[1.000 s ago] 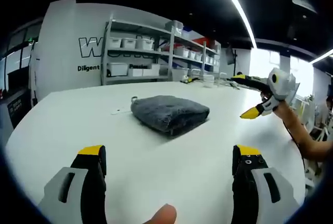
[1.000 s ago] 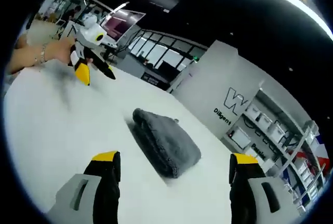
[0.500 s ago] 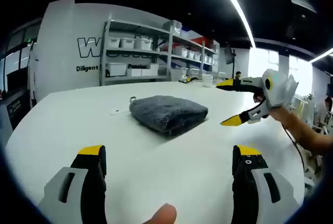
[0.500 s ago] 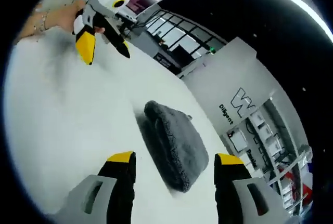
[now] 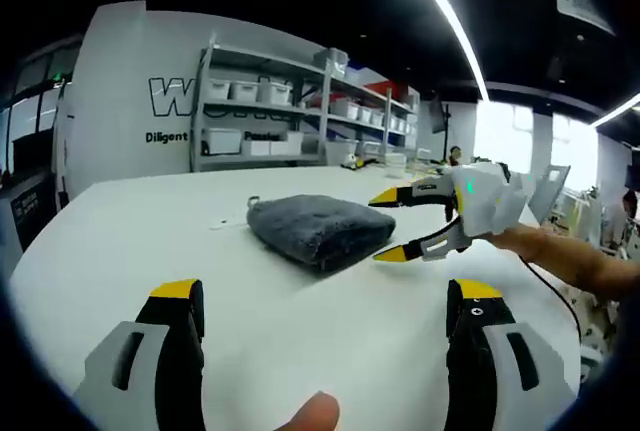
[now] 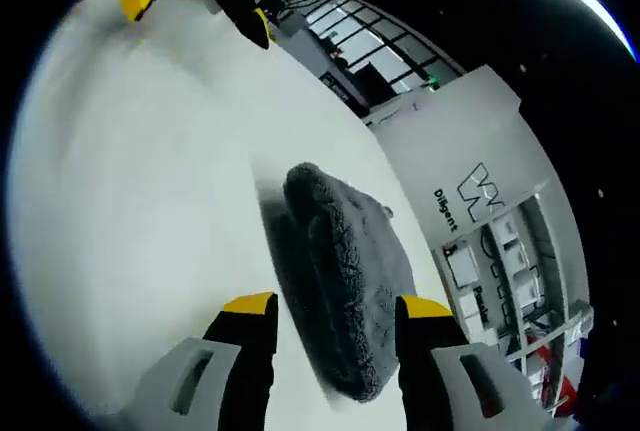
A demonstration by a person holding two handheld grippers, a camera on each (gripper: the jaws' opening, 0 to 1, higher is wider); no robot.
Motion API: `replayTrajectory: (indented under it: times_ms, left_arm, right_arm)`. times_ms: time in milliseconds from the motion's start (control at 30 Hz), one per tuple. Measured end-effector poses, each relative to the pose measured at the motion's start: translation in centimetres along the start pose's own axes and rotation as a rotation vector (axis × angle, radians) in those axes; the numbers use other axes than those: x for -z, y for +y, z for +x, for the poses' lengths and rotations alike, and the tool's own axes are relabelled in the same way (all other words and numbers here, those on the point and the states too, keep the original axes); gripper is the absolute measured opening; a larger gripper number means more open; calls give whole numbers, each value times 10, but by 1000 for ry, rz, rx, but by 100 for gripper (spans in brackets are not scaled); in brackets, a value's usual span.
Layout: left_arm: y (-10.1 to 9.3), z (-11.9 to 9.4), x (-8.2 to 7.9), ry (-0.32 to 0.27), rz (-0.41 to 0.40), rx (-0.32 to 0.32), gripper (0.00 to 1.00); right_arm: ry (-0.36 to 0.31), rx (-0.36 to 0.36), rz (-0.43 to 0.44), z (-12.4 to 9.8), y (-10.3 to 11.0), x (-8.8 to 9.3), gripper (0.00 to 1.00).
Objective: Open the folded towel by lifting each exposed corner and separating the folded layers until the towel lies flat within the target outline without major curled edges
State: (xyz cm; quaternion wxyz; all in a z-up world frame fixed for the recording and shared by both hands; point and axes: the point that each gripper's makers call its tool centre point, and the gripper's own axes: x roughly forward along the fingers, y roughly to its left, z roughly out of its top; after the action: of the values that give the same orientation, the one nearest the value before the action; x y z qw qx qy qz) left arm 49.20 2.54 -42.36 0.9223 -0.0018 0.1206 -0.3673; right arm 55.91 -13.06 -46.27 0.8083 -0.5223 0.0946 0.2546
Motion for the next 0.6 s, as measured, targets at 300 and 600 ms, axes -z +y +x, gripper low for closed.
replayTrajectory:
  times_ms: [300,600]
  left_arm:
    - [-2,0,1,1,4,2,100]
    - [-3,-3,3,-1,4,-2,100]
  right_arm:
    - [47,-16,14,18,2,5,36]
    - [80,-34,-19,22,6,6,26]
